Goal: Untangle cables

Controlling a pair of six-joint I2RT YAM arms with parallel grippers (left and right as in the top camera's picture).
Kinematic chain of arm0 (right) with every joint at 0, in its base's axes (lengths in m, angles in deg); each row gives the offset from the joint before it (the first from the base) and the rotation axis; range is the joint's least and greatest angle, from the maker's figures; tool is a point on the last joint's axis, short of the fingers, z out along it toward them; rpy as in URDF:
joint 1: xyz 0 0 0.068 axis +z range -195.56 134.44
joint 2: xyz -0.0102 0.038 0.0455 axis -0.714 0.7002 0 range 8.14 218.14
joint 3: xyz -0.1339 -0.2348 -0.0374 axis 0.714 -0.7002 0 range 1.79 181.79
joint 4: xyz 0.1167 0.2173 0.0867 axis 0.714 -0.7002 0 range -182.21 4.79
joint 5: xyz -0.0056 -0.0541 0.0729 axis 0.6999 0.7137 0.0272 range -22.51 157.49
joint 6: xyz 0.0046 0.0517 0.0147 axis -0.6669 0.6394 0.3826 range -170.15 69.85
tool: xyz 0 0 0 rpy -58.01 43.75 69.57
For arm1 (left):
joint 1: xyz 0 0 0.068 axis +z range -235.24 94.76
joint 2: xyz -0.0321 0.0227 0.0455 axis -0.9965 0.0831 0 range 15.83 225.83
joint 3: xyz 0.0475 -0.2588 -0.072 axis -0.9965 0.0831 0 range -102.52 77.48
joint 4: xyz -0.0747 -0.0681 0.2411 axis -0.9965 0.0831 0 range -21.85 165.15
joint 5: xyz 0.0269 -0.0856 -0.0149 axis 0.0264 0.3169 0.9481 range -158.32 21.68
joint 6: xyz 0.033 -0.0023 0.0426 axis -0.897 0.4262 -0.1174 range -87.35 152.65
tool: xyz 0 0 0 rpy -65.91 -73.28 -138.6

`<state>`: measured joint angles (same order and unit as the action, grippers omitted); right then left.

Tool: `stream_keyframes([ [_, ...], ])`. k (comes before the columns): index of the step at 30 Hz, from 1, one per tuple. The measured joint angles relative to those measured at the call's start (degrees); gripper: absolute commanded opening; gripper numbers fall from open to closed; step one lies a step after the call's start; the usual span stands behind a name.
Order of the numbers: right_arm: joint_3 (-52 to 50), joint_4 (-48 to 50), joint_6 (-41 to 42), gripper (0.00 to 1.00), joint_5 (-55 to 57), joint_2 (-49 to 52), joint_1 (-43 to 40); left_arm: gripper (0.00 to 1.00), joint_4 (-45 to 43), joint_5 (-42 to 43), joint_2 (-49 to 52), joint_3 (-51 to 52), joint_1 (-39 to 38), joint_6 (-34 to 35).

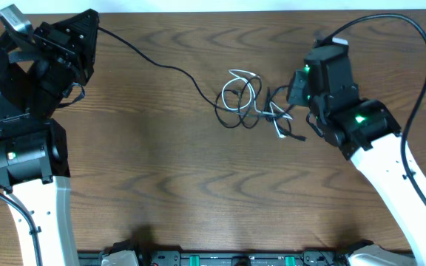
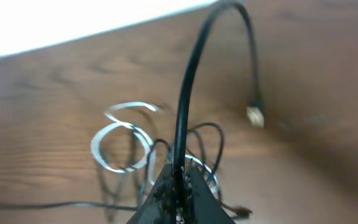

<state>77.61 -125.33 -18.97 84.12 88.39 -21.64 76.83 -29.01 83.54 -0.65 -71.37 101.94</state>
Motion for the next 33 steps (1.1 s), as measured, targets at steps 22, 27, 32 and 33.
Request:
stream_keyframes([
  [22, -0.02, -6.80, 4.00, 0.94, -10.29, 6.49, -0.79, 0.07, 4.85, 0.42, 0.42, 0.00, 0.00, -9.62],
  [27, -0.02, -7.91, 4.44, 0.89, -12.96, 10.01, -0.11, 0.07, 4.85, 0.42, 0.57, 0.00, 0.00, -9.55],
  [32, -0.02, -10.45, 6.91, 0.66, -12.20, 16.79, -0.26, 0.07, 5.68, 0.37, 0.57, 0.00, 0.00, -9.55],
  [33, -0.02, -10.45, 7.52, 0.63, -12.11, 18.05, -0.55, 0.07, 5.95, 0.37, 0.57, 0.00, 0.00, -9.55],
])
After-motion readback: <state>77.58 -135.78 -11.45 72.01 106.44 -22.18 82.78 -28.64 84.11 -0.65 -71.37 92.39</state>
